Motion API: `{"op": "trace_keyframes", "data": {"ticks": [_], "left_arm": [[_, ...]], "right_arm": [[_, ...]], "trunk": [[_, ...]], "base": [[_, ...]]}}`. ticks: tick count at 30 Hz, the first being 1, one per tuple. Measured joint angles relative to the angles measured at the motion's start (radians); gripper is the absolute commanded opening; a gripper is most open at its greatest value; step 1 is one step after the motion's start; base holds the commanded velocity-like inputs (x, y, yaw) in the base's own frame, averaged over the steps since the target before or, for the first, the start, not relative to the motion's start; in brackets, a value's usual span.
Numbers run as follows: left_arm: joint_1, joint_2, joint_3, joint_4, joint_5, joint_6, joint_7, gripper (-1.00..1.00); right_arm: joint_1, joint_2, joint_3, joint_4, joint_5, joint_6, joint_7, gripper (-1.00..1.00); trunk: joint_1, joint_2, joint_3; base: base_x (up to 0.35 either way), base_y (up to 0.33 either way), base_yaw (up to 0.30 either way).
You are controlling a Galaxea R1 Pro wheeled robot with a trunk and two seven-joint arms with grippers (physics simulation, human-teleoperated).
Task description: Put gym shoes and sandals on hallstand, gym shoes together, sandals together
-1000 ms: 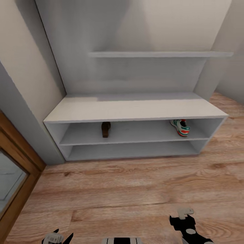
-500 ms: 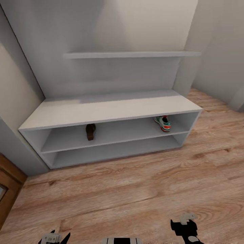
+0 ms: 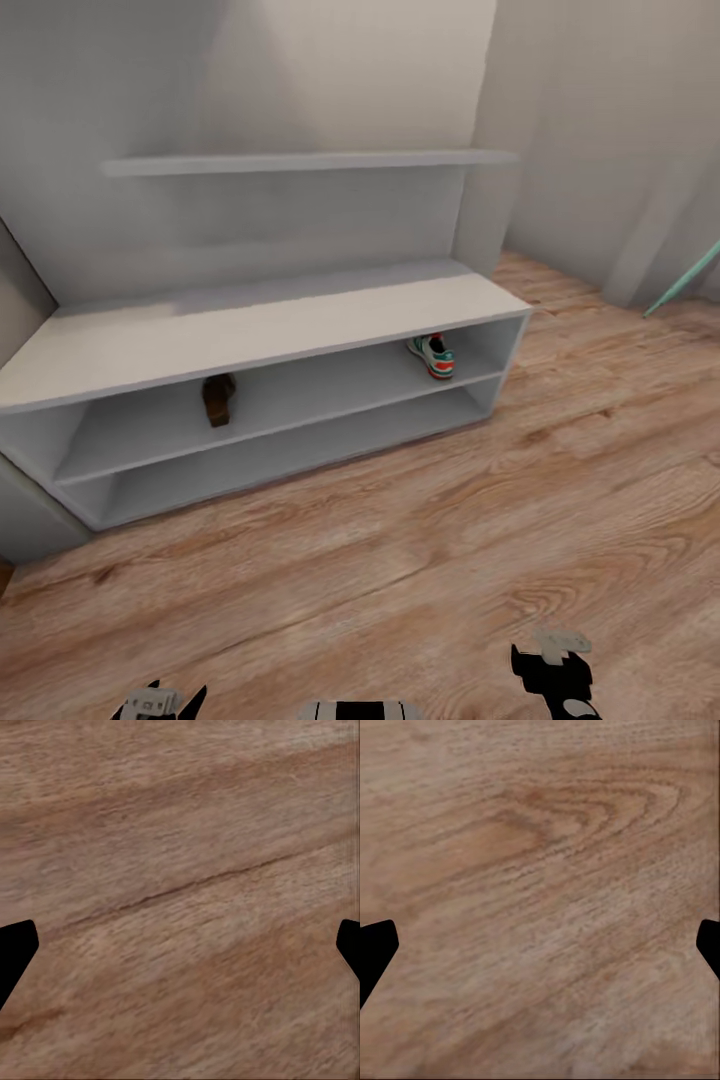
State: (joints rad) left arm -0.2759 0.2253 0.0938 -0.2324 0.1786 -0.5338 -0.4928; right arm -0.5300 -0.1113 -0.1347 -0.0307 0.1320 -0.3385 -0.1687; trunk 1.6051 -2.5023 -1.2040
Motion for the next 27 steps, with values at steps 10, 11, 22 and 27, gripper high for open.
{"op": "trace_keyframes", "data": {"ticks": [10, 11, 22, 27], "left_arm": [[0.0, -0.001, 0.009, 0.0, 0.001, 0.0, 0.037, 1.0], [0.0, -0.001, 0.009, 0.0, 0.001, 0.0, 0.041, 1.0], [0.0, -0.005, 0.012, 0.0, 0.0, -0.001, 0.073, 1.0], [0.0, -0.006, 0.011, 0.0, 0.001, -0.001, 0.074, 1.0]], "right_arm": [[0.001, -0.004, -0.011, 0.001, 0.0, -0.002, 0.0, 1.0], [0.001, -0.004, -0.011, 0.001, 0.0, -0.002, 0.0, 1.0], [0.011, -0.003, -0.012, 0.002, -0.001, -0.003, 0.002, 1.0], [0.013, -0.002, -0.012, 0.002, -0.001, -0.003, 0.003, 1.0]], "trunk": [[0.0, 0.0, 0.0], [0.0, 0.0, 0.0], [0.0, 0.0, 0.0], [0.0, 0.0, 0.0]], "base": [[0.0, 0.0, -0.3], [0.0, 0.0, -0.3], [0.0, 0.0, -0.3], [0.0, 0.0, -0.3]]}}
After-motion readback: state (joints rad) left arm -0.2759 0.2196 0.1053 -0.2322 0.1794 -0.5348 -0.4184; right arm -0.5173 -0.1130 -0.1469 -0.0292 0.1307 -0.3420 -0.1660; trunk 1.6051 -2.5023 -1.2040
